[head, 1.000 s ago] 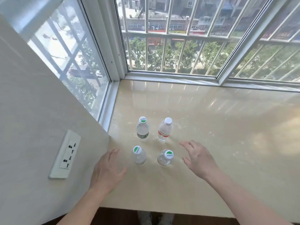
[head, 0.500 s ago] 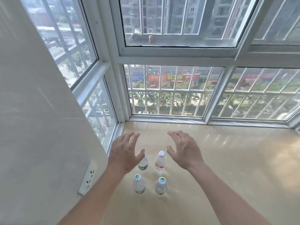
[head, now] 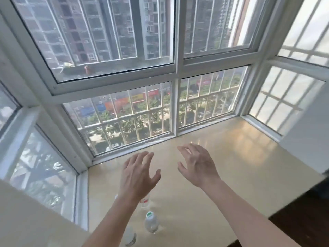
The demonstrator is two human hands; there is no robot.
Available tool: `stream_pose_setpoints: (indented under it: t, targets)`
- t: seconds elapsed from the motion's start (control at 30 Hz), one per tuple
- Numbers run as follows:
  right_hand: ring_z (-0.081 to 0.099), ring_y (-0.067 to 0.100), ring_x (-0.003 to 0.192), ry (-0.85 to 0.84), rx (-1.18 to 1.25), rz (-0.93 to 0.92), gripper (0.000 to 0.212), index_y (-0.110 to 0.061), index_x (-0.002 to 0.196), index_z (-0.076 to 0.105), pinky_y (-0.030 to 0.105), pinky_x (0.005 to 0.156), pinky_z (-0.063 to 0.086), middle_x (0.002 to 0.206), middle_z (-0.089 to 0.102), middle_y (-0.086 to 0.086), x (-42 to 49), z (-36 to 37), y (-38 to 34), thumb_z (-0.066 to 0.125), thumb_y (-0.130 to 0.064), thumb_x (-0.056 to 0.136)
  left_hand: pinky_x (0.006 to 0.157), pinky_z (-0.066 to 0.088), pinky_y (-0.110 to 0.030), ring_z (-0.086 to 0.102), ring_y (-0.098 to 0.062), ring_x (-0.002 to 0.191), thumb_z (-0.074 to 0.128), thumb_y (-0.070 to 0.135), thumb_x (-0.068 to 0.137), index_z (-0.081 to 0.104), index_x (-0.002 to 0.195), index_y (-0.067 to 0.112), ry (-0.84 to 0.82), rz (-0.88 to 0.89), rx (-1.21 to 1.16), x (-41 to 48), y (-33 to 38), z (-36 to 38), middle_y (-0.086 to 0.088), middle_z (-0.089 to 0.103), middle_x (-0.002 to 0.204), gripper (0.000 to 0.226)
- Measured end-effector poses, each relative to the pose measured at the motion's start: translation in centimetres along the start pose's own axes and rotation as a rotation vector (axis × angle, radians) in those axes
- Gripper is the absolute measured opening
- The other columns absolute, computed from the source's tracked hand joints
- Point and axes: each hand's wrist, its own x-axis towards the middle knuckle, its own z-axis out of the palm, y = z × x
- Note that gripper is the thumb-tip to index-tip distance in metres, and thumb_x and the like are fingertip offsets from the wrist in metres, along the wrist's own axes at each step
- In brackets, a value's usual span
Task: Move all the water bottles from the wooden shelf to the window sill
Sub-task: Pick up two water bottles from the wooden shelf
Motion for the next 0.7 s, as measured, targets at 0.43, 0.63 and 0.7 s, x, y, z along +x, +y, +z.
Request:
stream_pose_setpoints:
  t: [0.43,0.63,0.7]
  targets:
    - [0.062,0.029,0.111,0.041,-0.303,0.643,0.046,-0.016,0.125,0.064,0.044,0.1,0.049,0.118,0.066,0.007,-18.8,-10.1,10.6,0.064,-0.035,0.083,0.101,0.04,-0.04,0.053,-0.023,0.121,0.055,0.057,0.078,0.056,0.129,0.024,-0.131,0.591,-0.245,0.7,18.9,4.9,0.005,0.06,0.127,0.06]
    - [0.057,0.026,0.119,0.093,-0.36,0.835,0.046,-0.016,0.128,0.061,0.043,0.104,0.047,0.122,0.064,0.004,-25.6,-13.2,13.4,0.058,-0.038,0.087,0.103,0.038,-0.041,0.05,-0.023,0.125,0.052,0.059,0.081,0.053,0.133,0.024,-0.147,0.818,-0.266,-1.1,27.2,5.4,0.003,0.058,0.132,0.062]
    - [0.059,0.027,0.114,0.144,-0.376,0.886,0.044,-0.015,0.124,0.064,0.042,0.1,0.049,0.117,0.065,0.004,-27.5,-13.8,14.8,0.064,-0.034,0.085,0.104,0.039,-0.042,0.05,-0.024,0.126,0.049,0.06,0.081,0.053,0.134,0.024,-0.153,0.869,-0.273,-1.3,30.1,5.9,0.002,0.058,0.134,0.063]
